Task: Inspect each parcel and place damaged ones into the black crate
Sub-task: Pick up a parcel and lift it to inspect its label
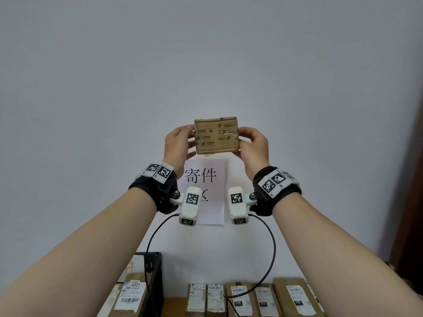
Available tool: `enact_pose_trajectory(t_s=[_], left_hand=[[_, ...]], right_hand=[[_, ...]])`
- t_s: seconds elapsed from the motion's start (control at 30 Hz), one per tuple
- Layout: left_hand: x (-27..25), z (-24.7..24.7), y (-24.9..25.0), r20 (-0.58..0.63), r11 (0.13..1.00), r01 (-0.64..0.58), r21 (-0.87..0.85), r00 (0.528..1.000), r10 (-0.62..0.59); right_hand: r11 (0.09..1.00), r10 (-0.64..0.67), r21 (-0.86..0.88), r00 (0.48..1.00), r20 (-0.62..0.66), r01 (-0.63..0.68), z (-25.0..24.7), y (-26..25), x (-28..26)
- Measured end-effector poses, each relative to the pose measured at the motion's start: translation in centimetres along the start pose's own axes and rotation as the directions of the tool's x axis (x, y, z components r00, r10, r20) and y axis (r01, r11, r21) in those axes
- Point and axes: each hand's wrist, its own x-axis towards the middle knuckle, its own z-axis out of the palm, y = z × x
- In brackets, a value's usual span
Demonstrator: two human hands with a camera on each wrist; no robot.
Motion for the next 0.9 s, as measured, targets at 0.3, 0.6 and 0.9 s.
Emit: enact_pose_trajectory(t_s=[0.3,0.6,0.9], left_hand=[[0.5,0.1,0.1,0.007,1.000,-0.020,0.004,1.000,0.020],[0.9,0.4,0.0,0.027,0.998,-0.031,-0.051,0.999,0.032],[1.2,-0.3,-2.0,0.099,0.998,0.004,-0.061,0.995,0.002]], right_hand=[[1.000,0.013,0.015,1.000,-0.008,-0.013,0.3,-0.2,0.1],[0.999,0.036,0.024,0.999,-0.007,-0.036,0.2,-0.8,0.5],[0.995,0.096,0.014,0.994,0.055,-0.097,-0.1,0.9,0.6]])
